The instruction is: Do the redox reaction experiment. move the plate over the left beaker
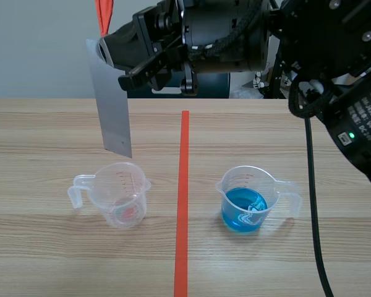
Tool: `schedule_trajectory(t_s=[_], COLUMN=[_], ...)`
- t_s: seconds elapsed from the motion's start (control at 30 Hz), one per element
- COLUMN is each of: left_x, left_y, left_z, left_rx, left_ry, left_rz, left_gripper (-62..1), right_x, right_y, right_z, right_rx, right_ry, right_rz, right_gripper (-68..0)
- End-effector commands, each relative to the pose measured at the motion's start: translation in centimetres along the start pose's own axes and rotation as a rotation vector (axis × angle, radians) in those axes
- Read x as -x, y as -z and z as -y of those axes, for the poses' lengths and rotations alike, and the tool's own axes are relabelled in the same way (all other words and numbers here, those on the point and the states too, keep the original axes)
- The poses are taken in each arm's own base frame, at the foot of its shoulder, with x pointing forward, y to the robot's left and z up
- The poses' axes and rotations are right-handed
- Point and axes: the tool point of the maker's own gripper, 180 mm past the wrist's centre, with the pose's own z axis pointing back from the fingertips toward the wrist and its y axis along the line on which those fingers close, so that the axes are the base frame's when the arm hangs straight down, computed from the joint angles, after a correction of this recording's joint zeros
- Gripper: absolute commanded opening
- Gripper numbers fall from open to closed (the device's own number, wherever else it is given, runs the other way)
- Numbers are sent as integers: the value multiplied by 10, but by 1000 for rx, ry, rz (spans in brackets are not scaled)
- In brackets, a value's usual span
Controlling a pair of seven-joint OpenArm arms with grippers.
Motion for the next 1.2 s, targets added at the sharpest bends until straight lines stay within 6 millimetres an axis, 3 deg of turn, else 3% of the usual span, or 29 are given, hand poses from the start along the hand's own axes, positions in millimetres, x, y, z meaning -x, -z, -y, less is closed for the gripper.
schedule_trajectory(t_s=[0.0,0.27,0.43,0.57,0.7,0.83,0.9,1.17], left_x=[-13,-33,-61,-70,-68,-68,-68,-68], left_y=[4,20,32,33,32,32,32,32], left_z=[-1,-4,-2,-3,-3,-3,-3,-3], left_rx=[-22,-71,-36,-30,-35,-35,-35,-35], left_ry=[-2,-3,41,56,53,50,50,50], left_rz=[75,182,281,309,300,300,301,301], left_gripper=[-582,-581,-581,-563,-400,-92,1,14], right_x=[-14,1,1,-1,-4,-6,-7,0], right_y=[4,24,30,33,35,36,36,36], right_z=[-3,-15,-19,-20,-19,-21,-21,-22], right_rx=[-13,-26,-35,-34,-24,-27,-27,-28], right_ry=[-22,-66,-44,-45,-60,-57,-56,-44], right_rz=[40,-25,-15,-2,6,15,16,-2], right_gripper=[-669,-669,-669,-669,-669,-669,-669,-669])
